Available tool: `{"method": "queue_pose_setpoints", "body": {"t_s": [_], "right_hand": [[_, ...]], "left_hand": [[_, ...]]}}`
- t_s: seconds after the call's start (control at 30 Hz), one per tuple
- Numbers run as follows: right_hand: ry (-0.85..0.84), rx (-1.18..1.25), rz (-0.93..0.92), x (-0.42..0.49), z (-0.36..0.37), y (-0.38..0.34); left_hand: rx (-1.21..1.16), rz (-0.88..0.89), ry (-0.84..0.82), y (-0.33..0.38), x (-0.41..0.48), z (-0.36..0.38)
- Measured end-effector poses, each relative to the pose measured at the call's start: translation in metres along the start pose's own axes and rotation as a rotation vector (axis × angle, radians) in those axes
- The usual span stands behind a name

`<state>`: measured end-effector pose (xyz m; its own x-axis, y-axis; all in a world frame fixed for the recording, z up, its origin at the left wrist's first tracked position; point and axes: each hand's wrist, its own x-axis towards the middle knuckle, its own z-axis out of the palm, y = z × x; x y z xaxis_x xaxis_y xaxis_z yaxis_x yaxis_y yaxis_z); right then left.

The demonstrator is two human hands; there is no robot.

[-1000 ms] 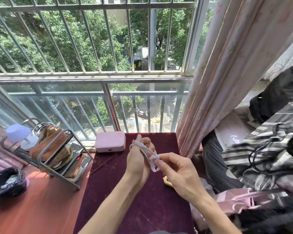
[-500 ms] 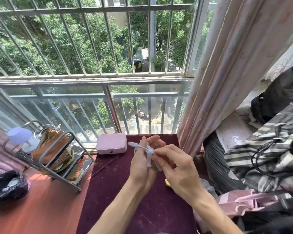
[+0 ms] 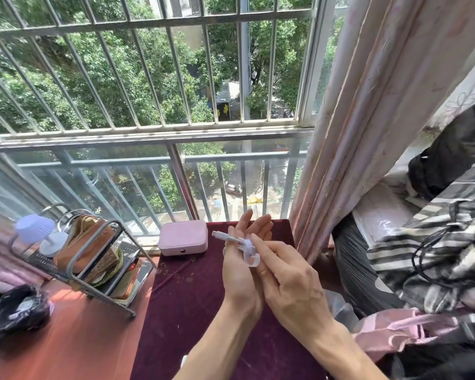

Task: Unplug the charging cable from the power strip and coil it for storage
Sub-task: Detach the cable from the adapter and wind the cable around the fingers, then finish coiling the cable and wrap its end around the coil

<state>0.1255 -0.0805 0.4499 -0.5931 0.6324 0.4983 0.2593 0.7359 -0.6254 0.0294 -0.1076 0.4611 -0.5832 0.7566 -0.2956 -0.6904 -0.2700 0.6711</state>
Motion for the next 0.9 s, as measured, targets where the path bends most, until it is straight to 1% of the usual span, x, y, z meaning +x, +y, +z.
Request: {"method": "queue_pose_setpoints", "body": {"t_s": [0.1, 0.23, 0.37, 0.47, 0.53, 0.57, 0.6, 0.63, 0.67, 0.7, 0.73, 0.77, 0.8, 0.83, 0.9], "right_hand": [[-0.012, -0.047, -0.027, 0.001, -0.001, -0.001], [-0.01, -0.012, -0.058, 0.003, -0.002, 0.004], [-0.008, 0.036, -0.068, 0.005, -0.008, 0.015], [-0.024, 0.051, -0.088, 0.002, -0.013, 0.023], [-0.012, 0.044, -0.094, 0.0, -0.016, 0.031], [-0.006, 0.032, -0.094, 0.0, -0.018, 0.034], [-0.004, 0.02, -0.094, 0.0, -0.02, 0.037], [-0.008, 0.013, -0.098, 0.0, -0.022, 0.039], [-0.019, 0.01, -0.109, 0.001, -0.023, 0.04], [-0.035, 0.008, -0.126, 0.001, -0.024, 0.04], [-0.056, 0.008, -0.149, 0.001, -0.025, 0.04], [-0.075, 0.014, -0.172, 0.002, -0.026, 0.039], [-0.087, 0.028, -0.192, 0.002, -0.026, 0.039], [-0.088, 0.047, -0.208, 0.003, -0.027, 0.038], [-0.074, 0.087, -0.215, 0.003, -0.029, 0.038]], "left_hand": [[0.038, 0.037, -0.001, -0.003, -0.003, 0.002], [-0.01, 0.026, -0.026, -0.002, -0.005, -0.001], [-0.044, -0.109, -0.053, 0.007, -0.012, -0.006], [-0.021, -0.203, -0.132, 0.021, -0.03, -0.02], [0.047, -0.262, -0.183, 0.036, -0.042, -0.03], [0.147, -0.27, -0.194, 0.046, -0.048, -0.035], [0.297, -0.231, -0.193, 0.056, -0.052, -0.039], [0.48, -0.127, -0.191, 0.066, -0.056, -0.04], [0.675, 0.036, -0.183, 0.076, -0.058, -0.037], [0.859, 0.236, -0.165, 0.083, -0.058, -0.035], [1.01, 0.416, -0.168, 0.088, -0.054, -0.033], [1.151, 0.523, -0.204, 0.09, -0.047, -0.032], [1.29, 0.545, -0.283, 0.09, -0.038, -0.03], [1.403, 0.499, -0.389, 0.089, -0.028, -0.027], [1.506, 0.37, -0.565, 0.08, -0.013, -0.027]]}}
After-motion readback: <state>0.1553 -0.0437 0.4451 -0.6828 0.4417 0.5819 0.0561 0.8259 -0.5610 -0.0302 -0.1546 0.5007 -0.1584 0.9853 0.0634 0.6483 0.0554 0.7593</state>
